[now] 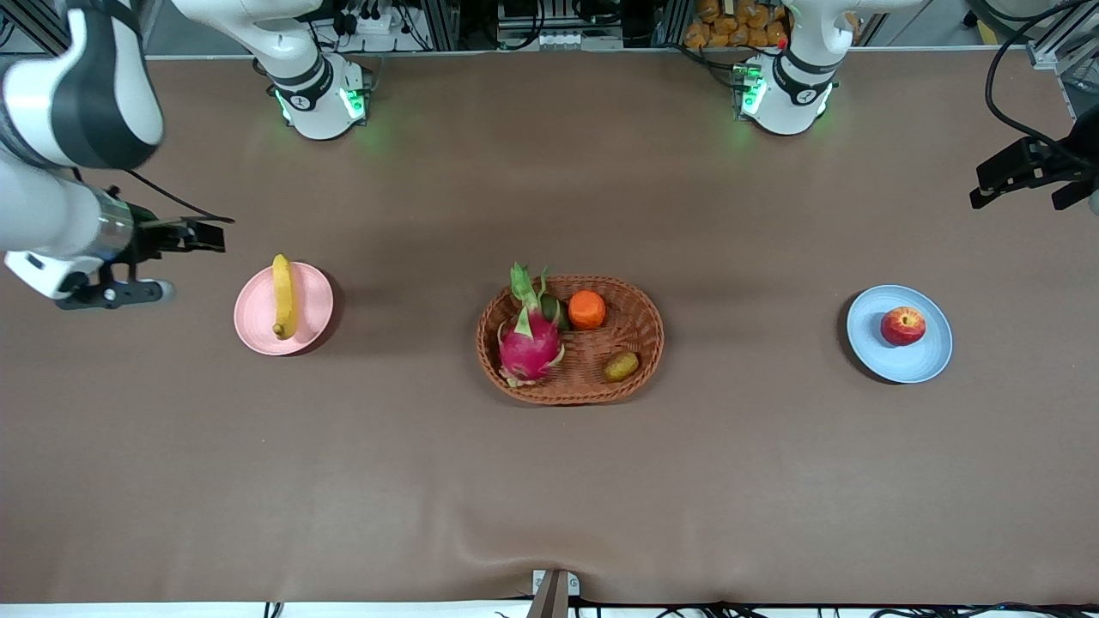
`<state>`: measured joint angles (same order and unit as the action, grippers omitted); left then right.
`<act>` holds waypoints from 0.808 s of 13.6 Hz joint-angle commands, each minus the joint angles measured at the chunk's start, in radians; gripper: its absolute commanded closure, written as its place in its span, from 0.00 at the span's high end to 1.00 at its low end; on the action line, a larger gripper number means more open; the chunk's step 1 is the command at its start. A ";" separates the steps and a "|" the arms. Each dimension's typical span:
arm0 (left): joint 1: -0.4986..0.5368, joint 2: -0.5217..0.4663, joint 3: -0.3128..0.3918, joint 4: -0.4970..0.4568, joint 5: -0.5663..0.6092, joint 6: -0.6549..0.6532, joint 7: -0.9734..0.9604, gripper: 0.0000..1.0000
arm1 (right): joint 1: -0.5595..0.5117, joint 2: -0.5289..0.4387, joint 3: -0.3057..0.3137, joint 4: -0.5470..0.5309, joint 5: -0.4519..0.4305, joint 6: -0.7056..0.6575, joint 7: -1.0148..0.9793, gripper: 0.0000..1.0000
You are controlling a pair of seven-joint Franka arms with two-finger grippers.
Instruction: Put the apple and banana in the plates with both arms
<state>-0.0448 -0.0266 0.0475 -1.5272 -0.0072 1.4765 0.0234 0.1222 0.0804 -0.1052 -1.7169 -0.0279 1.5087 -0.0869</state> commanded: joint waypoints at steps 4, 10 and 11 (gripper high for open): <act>-0.009 0.019 0.002 0.024 0.001 -0.012 -0.007 1.00 | -0.006 -0.033 0.004 0.174 -0.012 -0.137 0.007 1.00; -0.009 0.022 0.000 0.024 0.001 -0.012 -0.005 1.00 | -0.022 -0.186 -0.011 0.171 -0.012 -0.180 0.007 1.00; -0.007 0.025 0.000 0.024 0.001 -0.012 -0.006 1.00 | -0.027 -0.211 -0.014 0.151 -0.012 -0.180 0.007 1.00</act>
<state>-0.0495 -0.0171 0.0469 -1.5257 -0.0072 1.4765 0.0234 0.1152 -0.0825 -0.1288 -1.5267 -0.0279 1.3302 -0.0856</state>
